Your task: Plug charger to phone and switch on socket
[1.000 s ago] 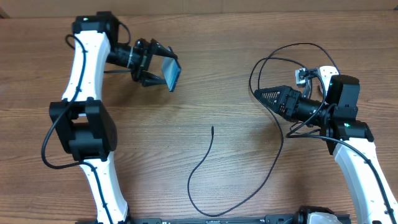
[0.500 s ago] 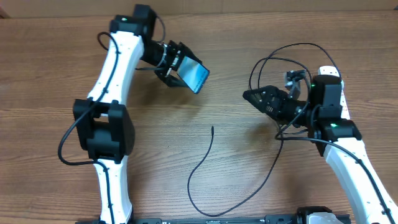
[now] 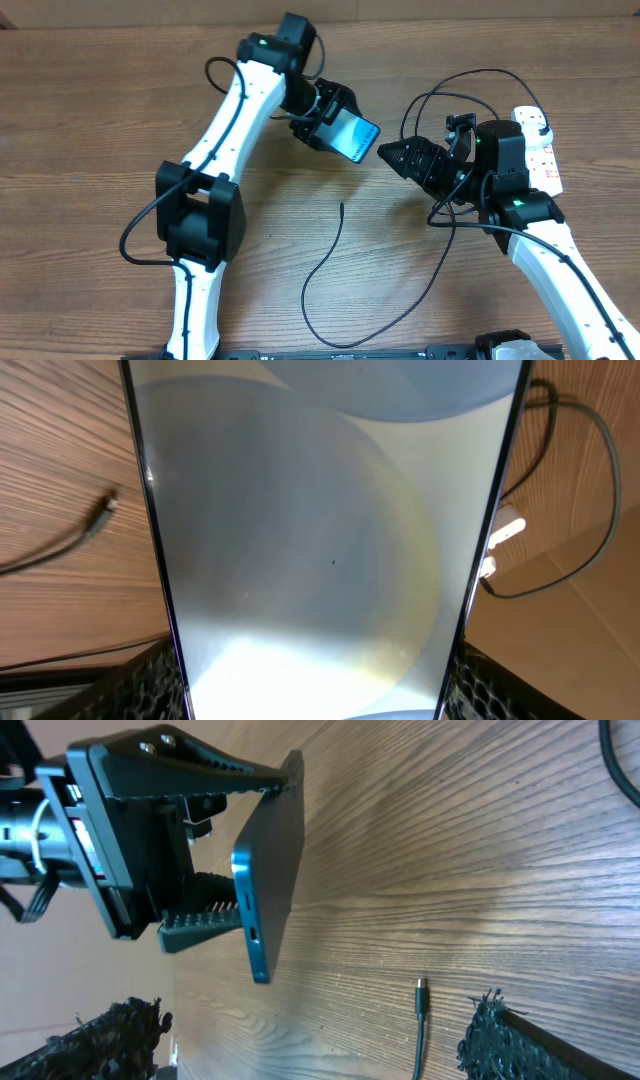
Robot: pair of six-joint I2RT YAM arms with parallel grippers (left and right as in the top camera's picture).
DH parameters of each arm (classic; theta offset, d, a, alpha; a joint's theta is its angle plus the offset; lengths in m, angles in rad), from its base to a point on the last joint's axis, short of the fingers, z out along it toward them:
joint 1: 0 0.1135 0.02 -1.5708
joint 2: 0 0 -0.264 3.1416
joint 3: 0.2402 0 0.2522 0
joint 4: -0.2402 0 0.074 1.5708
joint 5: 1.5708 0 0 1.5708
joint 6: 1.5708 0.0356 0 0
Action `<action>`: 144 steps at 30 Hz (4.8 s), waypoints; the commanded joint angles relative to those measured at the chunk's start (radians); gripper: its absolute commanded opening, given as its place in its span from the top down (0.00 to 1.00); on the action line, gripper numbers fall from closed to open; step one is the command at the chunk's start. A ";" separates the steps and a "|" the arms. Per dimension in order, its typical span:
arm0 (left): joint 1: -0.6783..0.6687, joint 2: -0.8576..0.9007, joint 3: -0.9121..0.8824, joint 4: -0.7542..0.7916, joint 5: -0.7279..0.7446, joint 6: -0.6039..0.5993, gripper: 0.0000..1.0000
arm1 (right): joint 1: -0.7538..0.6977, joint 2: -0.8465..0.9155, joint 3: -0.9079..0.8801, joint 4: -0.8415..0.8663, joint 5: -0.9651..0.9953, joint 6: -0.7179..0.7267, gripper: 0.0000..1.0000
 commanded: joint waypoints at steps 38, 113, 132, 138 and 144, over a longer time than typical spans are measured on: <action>-0.205 0.001 0.030 0.063 -0.047 -0.301 0.96 | 0.006 0.058 0.026 0.011 0.123 -0.012 0.31; -0.245 0.001 0.030 0.086 -0.066 -0.293 0.00 | 0.004 0.058 0.026 -0.003 0.189 -0.011 0.96; -0.123 -0.054 0.097 0.044 -0.045 -0.077 0.00 | -0.064 0.058 0.026 0.030 0.196 0.178 0.96; -0.090 -0.113 0.102 0.025 -0.085 -0.064 0.01 | -0.129 0.058 0.026 0.031 0.145 0.449 0.96; -0.071 -0.153 0.102 0.038 -0.084 -0.065 0.00 | -0.174 0.058 0.026 0.032 0.046 0.739 0.96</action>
